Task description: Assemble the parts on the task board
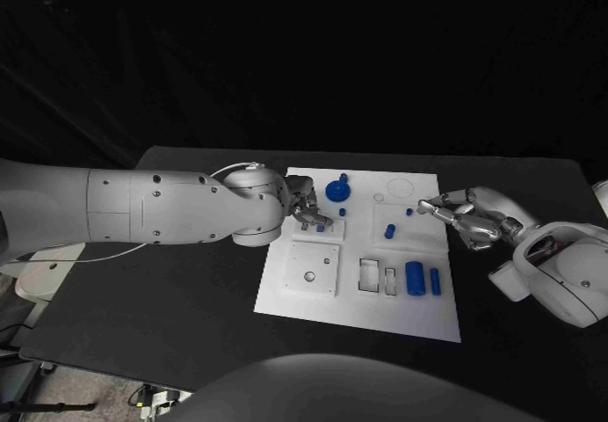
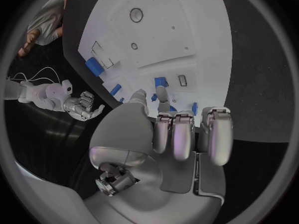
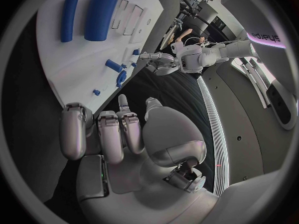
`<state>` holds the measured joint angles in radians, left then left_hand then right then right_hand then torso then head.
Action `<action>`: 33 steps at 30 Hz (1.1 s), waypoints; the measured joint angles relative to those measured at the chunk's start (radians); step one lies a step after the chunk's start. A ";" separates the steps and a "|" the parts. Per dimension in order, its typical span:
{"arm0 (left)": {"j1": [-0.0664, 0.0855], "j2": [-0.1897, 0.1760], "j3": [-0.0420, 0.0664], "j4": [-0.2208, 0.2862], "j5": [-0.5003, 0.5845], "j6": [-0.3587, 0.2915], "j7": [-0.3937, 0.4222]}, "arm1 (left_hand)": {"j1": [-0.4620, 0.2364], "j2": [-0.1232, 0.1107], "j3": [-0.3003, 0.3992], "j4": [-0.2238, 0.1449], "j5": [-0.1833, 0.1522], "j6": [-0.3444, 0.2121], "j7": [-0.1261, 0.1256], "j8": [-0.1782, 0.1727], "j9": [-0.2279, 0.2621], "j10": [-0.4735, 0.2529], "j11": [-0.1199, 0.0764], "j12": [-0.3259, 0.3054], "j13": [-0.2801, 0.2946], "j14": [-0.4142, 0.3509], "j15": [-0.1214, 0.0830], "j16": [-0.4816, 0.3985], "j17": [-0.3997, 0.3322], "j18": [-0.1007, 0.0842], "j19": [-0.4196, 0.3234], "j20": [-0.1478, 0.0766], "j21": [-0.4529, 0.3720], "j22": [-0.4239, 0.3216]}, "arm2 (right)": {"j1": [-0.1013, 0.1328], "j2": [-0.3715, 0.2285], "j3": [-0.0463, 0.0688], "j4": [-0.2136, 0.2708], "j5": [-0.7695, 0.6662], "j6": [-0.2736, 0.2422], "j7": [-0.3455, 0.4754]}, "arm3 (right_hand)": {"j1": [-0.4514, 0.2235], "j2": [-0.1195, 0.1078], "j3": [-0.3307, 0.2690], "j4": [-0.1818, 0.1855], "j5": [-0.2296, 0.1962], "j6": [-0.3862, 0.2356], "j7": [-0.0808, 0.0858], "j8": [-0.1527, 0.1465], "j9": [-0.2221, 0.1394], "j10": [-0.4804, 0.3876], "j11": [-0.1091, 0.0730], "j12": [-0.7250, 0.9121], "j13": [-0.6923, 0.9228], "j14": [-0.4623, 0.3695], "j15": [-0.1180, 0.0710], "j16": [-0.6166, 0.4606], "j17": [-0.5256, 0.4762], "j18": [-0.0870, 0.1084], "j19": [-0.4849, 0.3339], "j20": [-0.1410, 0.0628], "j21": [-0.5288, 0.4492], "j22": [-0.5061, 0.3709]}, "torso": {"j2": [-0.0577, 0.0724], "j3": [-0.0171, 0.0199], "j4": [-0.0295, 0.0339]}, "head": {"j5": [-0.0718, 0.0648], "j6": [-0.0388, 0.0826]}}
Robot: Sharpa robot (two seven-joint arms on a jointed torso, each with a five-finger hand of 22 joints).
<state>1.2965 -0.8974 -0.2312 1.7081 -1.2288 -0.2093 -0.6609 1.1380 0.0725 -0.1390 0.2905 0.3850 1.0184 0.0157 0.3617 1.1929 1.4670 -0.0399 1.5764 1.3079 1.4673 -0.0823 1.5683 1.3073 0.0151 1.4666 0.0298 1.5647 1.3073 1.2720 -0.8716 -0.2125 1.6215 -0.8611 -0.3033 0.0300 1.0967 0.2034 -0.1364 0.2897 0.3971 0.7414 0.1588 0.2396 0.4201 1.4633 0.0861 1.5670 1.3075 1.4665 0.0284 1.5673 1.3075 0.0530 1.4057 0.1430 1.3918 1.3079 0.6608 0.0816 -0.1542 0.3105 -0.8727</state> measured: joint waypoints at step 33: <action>-0.010 0.031 -0.001 -0.037 -0.067 0.032 -0.011 | -0.013 0.013 -0.014 0.003 -0.015 0.004 0.004 -0.014 -0.007 0.000 0.000 0.000 0.000 0.000 0.000 0.000 0.001 0.000 0.000 0.000 -0.004 0.000 | -0.001 0.002 0.000 -0.001 0.000 0.023 -0.012 | 0.000 0.000 0.000 0.000 0.004 0.000 0.000 0.000 -0.001 0.000 0.000 0.000 0.000 0.000 0.000 0.000 0.000 0.000 0.000 0.000 0.000 0.000 | -0.001 0.0002 0.0005 | 0.000 0.000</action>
<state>1.2860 -0.8666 -0.2318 1.6714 -1.2961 -0.1776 -0.6721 1.1247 0.0858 -0.1528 0.2934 0.3696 1.0220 0.0194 0.3474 1.1862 1.4668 -0.0397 1.5764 1.3079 1.4673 -0.0823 1.5683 1.3079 0.0150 1.4666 0.0299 1.5604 1.3073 1.2710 -0.8694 -0.2127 1.6202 -0.8608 -0.2803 0.0181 1.0966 0.2035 -0.1364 0.2897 0.4009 0.7414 0.1588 0.2396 0.4193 1.4633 0.0861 1.5670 1.3075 1.4664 0.0284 1.5673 1.3073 0.0530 1.4057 0.1430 1.3918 1.3075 0.6602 0.0818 -0.1537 0.3109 -0.8727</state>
